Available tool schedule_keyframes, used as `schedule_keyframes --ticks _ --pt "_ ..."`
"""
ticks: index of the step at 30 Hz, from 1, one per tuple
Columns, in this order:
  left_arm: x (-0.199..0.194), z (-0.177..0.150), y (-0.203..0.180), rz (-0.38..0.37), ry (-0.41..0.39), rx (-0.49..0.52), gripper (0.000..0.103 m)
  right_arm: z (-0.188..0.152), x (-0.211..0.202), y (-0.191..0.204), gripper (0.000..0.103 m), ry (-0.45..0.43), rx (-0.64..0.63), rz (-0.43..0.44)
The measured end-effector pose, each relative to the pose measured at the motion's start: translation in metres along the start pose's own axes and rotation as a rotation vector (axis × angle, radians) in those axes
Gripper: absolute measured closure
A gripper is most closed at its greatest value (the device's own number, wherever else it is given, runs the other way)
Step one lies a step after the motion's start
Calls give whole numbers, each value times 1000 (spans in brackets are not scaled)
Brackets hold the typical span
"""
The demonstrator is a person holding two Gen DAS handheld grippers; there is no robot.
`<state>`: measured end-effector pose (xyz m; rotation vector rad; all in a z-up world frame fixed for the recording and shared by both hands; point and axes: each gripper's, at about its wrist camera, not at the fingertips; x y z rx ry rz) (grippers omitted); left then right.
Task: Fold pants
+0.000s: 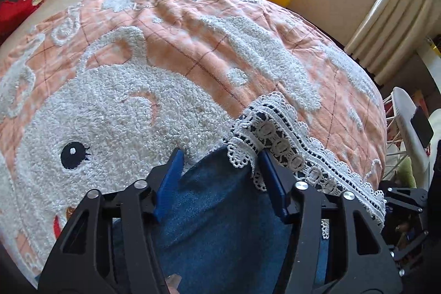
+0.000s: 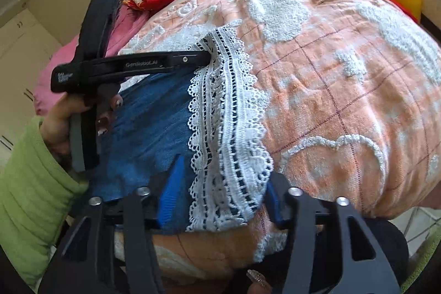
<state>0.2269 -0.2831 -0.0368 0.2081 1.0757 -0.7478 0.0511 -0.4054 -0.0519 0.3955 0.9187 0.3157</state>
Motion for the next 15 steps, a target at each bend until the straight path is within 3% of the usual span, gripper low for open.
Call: schedule_keyframes --ticks 1,2,4,9,12,15 --pt "-1 -1 -1 -40 4 -7 76 1 -1 -3 65 -5 14 10" --pt "-2 -2 -3 -39 0 -6 77 1 -2 -5 67 -11 22 17" --pt "-1 -4 -7 -14 -11 18 77 0 -3 -6 68 -17 19 24" --pt "7 -4 1 -57 -15 -35 75 1 0 -7 66 -6 24 24" --pt "7 -4 -1 -43 -14 -41 77 1 1 -7 65 -4 22 25" --pt "4 -5 -3 -32 -21 -42 86 2 3 -4 76 -8 17 42"
Point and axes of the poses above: each gripper's, at about its wrist camera, not at the fingertips, and x roughly the way its jaws point, y to its left, z to its top, and after that the axes turned 5 degrees about -x, right-handed
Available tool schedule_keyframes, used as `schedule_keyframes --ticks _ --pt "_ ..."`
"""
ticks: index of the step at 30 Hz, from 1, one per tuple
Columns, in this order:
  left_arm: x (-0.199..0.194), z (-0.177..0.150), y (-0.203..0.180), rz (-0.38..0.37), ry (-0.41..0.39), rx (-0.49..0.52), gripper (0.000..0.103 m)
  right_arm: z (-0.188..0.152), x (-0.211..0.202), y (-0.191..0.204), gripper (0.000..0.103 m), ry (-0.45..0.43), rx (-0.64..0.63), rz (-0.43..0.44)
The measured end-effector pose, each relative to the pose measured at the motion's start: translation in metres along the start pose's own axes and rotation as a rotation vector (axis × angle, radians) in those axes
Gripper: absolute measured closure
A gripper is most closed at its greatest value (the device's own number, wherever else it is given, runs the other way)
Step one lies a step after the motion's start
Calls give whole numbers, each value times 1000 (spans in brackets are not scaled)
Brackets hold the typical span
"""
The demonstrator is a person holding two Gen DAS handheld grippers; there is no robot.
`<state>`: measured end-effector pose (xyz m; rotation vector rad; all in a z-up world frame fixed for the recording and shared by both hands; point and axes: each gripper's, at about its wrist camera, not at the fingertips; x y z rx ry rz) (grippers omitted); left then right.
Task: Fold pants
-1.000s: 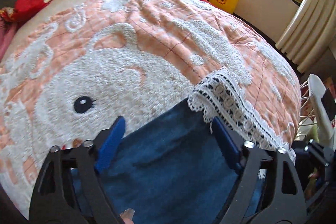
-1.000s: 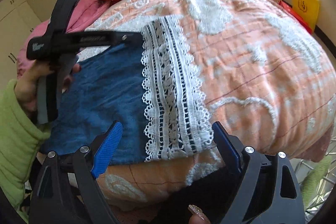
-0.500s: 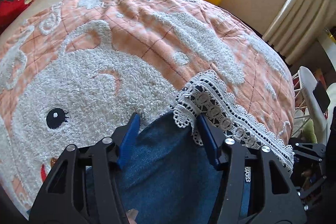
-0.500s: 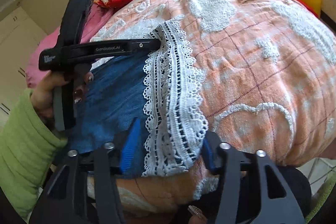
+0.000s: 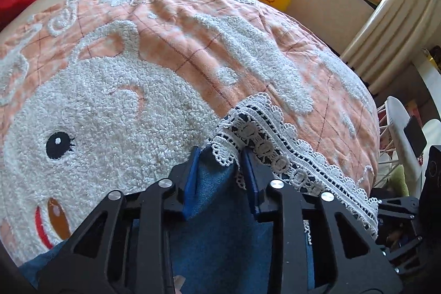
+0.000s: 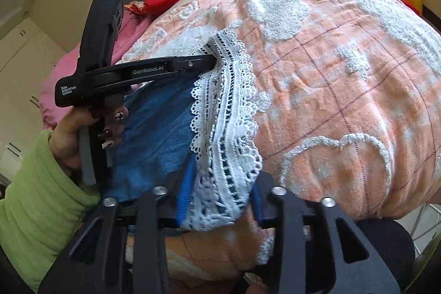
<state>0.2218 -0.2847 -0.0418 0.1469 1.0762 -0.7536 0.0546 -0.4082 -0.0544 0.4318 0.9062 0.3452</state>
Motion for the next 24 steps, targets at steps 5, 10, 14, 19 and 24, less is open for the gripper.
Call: schedule_keyframes --ticks 5,10,14,19,24 --pt "-19 -2 4 -41 -49 -42 93 0 -6 5 79 -35 -23 67" --pt "-66 -6 20 -146 -150 -73 93 4 -28 27 79 -88 -45 209" --pt "-101 -13 32 -144 -211 -78 93 12 -40 68 79 -115 -156 261" --pt "-135 -38 61 -102 -270 -143 93 16 -16 125 79 -56 -301 304" --pt "-148 -78 103 -46 -283 -258 93 1 34 166 79 66 -401 294"
Point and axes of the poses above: each gripper's, at about its wrist camera, not at the fingertips, and x roughly the way its jaws point, y to its left, z to its top, and after that the axes turned 5 degrees about -x, right-handed
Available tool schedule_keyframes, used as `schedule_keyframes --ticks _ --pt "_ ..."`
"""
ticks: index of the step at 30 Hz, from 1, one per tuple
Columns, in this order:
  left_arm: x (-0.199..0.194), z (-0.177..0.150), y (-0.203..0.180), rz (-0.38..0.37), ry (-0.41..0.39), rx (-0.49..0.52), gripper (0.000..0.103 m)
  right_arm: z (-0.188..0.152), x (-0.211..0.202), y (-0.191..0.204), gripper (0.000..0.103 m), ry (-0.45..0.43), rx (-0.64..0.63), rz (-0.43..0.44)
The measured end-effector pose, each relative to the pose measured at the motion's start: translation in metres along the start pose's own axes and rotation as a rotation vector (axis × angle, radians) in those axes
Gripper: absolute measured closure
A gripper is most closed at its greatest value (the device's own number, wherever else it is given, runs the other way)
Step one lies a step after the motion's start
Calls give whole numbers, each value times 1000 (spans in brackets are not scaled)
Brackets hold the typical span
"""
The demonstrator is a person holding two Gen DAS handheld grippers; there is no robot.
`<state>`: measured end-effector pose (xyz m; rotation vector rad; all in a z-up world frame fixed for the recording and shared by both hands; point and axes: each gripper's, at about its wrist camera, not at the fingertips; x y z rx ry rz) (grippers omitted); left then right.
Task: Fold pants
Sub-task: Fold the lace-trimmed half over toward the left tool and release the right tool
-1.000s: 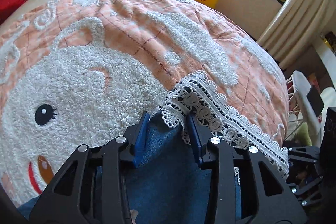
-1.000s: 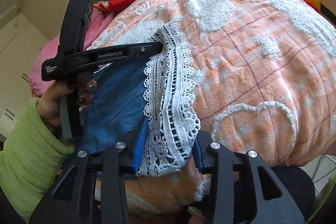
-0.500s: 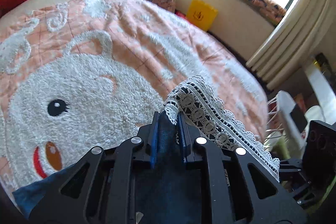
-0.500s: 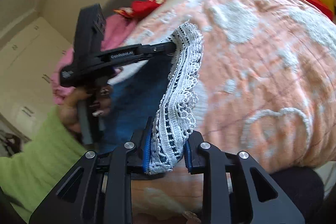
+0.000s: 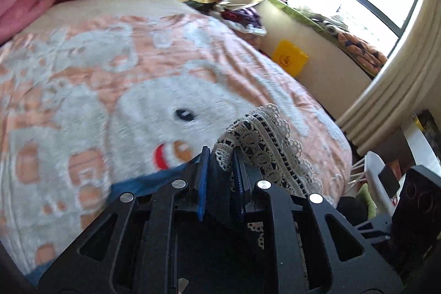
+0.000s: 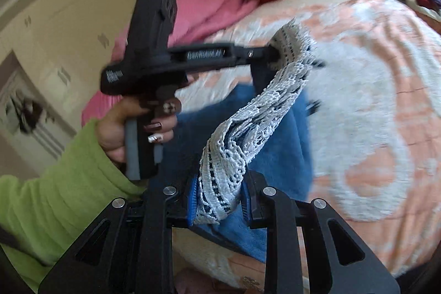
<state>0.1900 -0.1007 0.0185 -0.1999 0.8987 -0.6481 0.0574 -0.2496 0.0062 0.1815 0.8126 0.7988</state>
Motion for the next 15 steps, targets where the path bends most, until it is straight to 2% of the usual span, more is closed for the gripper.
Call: schedule_keyframes --ticks 3,8,10,11,15 --pt "-17 -17 29 60 -29 -79 93 -3 33 20 79 78 -74 -10" --pt "-65 -44 78 137 -139 -247 89 -12 66 57 75 157 -219 -34" --pt "-83 -53 94 128 -176 -310 89 -13 69 67 72 164 -269 -15" --pt "-90 -58 100 116 -191 -336 87 -14 67 72 65 163 -292 -9" --pt "-105 -67 114 43 -207 -418 76 -20 45 86 53 115 -350 26"
Point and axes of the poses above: each gripper's, at about its wrist camera, not at the fingertips, and x roughly the way its jaws point, y to its left, z to its top, and after that the axes turned 5 degrees about -x, right-handed
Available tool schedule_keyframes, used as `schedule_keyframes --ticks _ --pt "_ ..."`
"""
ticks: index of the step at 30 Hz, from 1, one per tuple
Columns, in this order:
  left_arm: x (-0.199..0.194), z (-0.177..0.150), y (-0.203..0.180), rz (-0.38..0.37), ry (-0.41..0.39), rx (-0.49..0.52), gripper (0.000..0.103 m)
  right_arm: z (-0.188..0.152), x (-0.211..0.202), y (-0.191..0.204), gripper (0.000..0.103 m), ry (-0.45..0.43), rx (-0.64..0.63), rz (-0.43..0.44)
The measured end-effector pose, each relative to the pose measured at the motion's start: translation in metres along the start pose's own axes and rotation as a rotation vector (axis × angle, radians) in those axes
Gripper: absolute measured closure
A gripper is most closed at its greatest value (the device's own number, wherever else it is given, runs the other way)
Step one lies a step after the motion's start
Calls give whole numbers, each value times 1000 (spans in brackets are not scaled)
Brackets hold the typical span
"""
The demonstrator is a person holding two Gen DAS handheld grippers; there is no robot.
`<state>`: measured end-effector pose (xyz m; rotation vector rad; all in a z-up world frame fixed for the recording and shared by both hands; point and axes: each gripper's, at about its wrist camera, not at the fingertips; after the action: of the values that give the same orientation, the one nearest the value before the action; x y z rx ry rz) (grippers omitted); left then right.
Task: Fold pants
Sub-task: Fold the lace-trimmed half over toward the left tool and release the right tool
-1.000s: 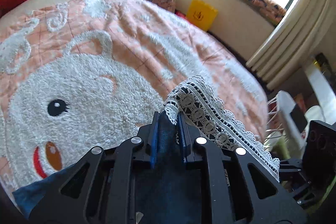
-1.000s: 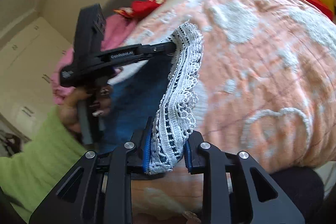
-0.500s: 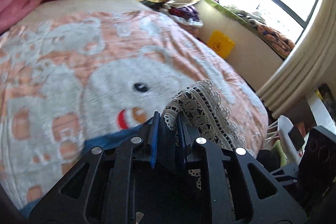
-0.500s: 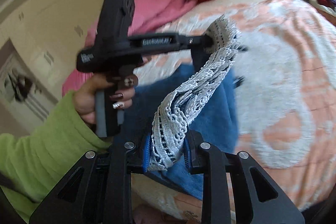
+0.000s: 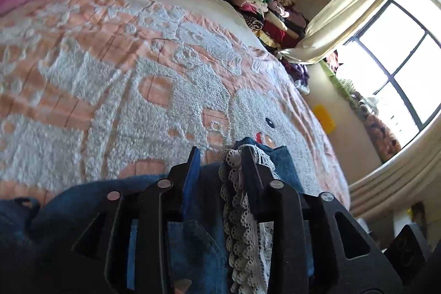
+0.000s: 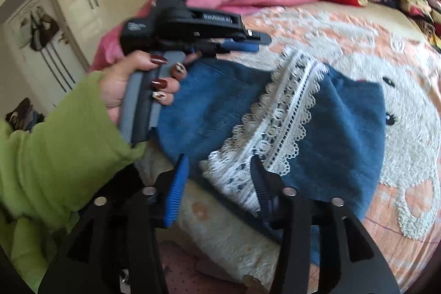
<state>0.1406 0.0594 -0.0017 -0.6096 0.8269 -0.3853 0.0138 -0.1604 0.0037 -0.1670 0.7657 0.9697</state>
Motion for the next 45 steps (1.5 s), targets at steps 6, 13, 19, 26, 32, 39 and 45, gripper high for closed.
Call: schedule_keyframes --ticks 6,13,19,26,32,39,45 --pt "21 -5 -13 -9 91 -6 47 -14 -15 -17 49 18 16 -153" --pt "59 -16 -32 105 191 70 94 -29 8 -30 45 121 72 -200" --pt "52 -9 -21 153 167 67 86 -28 19 -12 41 134 16 -138" --pt "-16 -33 -34 161 102 96 72 -17 -8 -24 38 43 39 -170" --pt "-33 -93 -40 85 229 56 72 -21 -12 -49 38 41 90 -230" --pt "-7 -130 -41 147 307 40 69 -34 -27 -48 38 29 109 -254" --pt "-18 -132 -53 161 287 96 97 -35 -29 -47 38 34 106 -265"
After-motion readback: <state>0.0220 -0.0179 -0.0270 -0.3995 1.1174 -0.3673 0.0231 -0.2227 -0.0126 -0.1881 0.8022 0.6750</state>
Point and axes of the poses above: each gripper's, at about its wrist camera, not at the fingertips, and x roughly the way its jaws point, y to its left, z to its top, and after that the axes turned 5 degrees about -x, right-handed
